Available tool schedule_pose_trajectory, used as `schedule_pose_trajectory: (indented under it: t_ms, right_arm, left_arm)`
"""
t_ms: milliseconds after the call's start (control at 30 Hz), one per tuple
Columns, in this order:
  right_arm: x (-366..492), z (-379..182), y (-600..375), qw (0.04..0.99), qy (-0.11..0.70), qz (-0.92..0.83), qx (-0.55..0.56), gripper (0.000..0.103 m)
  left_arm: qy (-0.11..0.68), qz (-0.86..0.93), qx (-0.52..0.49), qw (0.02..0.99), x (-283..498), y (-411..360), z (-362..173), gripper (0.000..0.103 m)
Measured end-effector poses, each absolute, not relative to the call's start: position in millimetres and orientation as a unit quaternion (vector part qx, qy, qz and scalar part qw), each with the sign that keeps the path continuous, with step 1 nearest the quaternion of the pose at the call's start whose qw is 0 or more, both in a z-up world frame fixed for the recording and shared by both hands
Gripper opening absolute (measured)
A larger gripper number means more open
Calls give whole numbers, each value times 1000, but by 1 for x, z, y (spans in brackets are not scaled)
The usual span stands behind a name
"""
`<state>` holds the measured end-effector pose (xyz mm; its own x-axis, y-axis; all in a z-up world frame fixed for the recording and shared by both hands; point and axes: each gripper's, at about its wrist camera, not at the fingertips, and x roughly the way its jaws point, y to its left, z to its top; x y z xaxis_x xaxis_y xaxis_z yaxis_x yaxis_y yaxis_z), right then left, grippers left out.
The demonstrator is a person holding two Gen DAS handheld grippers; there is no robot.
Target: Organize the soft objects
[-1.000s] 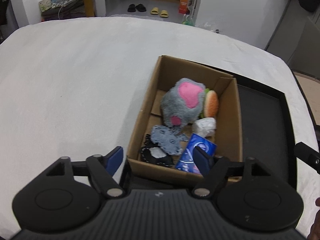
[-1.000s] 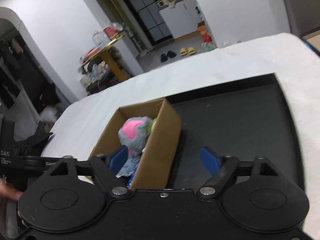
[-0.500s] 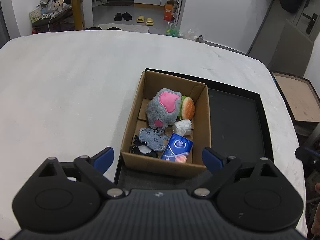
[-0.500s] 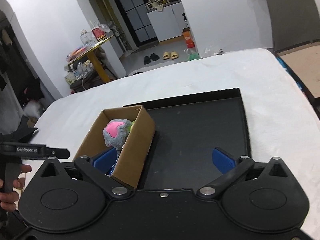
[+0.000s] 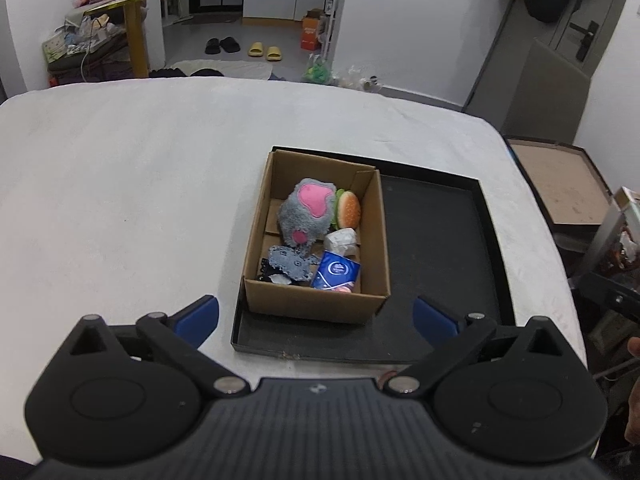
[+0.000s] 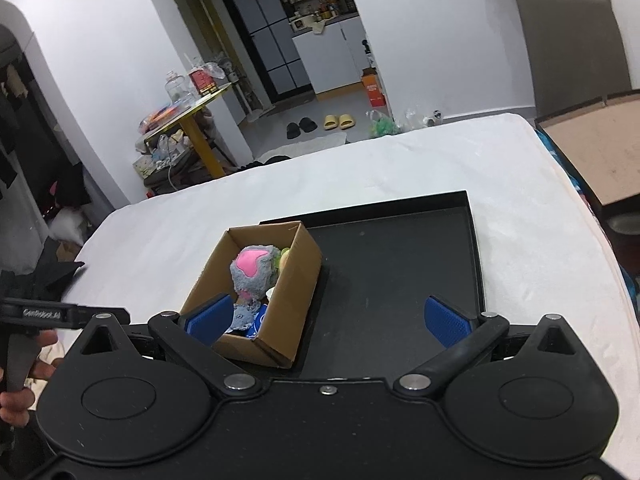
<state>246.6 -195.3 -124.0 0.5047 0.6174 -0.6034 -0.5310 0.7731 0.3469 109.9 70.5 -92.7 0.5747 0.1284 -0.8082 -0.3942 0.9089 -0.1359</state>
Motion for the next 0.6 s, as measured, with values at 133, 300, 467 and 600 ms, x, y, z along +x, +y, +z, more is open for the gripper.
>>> schedule_pose_trajectory:
  t_ms: [133,300,467,600]
  right_arm:
    - [230,-113,-193,864,372,334,54,103]
    - [209,-94,-190,864,361,351,24,103]
    - [194,-77,-187,859,361,363,15,103]
    - [179,-64,-184,856,353,377,3,103]
  left_arm:
    - [422,147,-164,880,92,71,-79,102]
    - [411,152,-169,883,72,74,-64,102]
    - [405,156,-160,886,60,70,-51,102]
    - [403,153,-154,889,51,65,-41,102]
